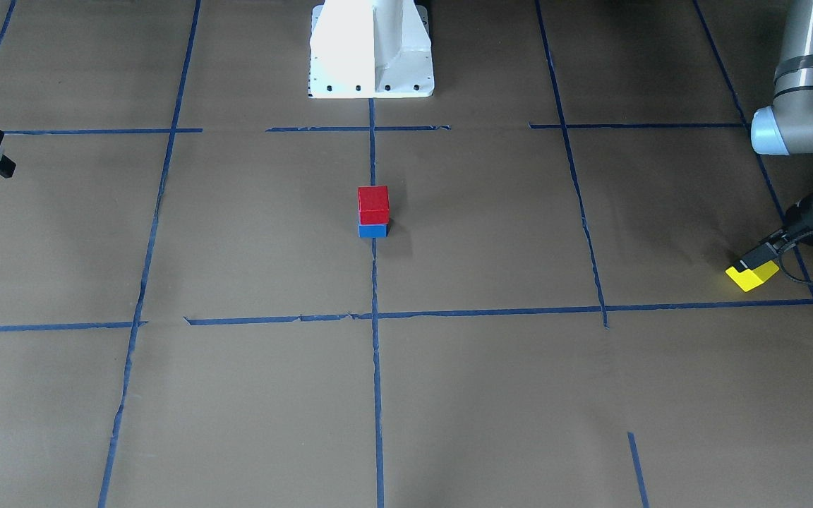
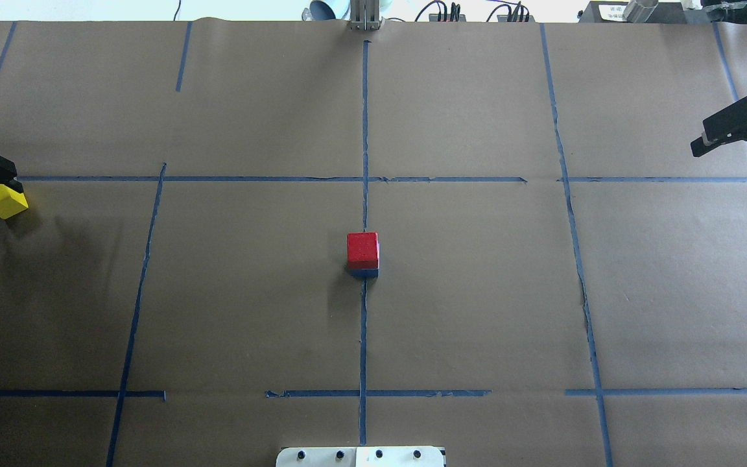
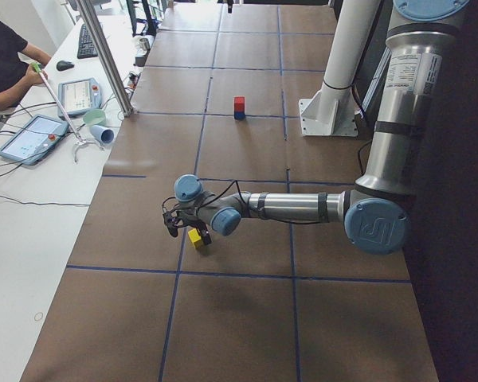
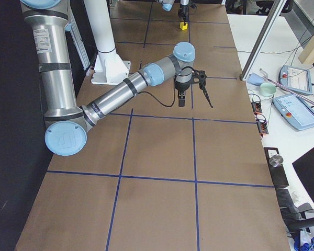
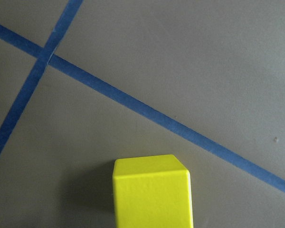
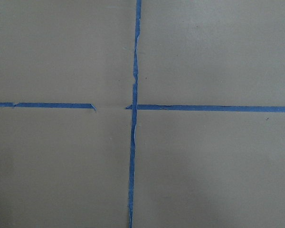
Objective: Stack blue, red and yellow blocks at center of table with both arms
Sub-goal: 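Lower the left gripper onto the yellow cube and grasp it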
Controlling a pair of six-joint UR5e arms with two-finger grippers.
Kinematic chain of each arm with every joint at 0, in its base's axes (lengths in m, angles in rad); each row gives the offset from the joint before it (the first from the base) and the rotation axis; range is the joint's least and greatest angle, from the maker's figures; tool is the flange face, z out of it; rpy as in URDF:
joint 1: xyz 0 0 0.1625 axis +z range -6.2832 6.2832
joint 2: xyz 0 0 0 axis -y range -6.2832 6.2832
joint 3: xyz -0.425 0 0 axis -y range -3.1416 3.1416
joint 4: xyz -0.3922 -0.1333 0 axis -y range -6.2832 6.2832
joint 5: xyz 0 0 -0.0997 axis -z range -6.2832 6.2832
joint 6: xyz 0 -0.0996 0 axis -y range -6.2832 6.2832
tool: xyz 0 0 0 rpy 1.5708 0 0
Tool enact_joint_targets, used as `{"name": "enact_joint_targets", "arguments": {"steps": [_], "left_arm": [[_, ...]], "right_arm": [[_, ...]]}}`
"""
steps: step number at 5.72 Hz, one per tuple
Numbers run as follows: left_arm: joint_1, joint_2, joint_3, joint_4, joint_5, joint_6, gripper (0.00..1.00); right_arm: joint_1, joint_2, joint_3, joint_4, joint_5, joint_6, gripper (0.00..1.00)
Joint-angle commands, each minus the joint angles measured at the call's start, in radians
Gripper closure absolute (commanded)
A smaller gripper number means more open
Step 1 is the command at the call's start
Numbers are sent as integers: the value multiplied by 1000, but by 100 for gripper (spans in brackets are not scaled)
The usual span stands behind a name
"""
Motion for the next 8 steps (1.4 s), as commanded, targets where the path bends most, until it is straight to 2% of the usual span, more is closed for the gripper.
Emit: {"name": "enact_joint_targets", "arguments": {"steps": [1, 3, 4, 5, 6, 7, 8], "left_arm": [[-1, -27, 34, 0, 2, 5, 0], [1, -35, 57, -1, 31, 5, 6], [1, -38, 71, -3, 31, 7, 14], [1, -44, 71, 0, 31, 5, 36], [1, -44, 70, 0, 48, 7, 77], [1, -61, 48, 6, 84, 7, 100], [-1, -90, -14, 16, 74, 10, 100]], "right_arm": [[0, -9, 13, 0, 0, 0, 0], [0, -12, 13, 0, 0, 0, 0], [0, -12, 13, 0, 0, 0, 0], [0, -12, 11, 0, 0, 0, 0], [0, -12, 11, 0, 0, 0, 0], [0, -11, 11, 0, 2, 2, 0], [0, -11, 13, 0, 2, 2, 0]]}}
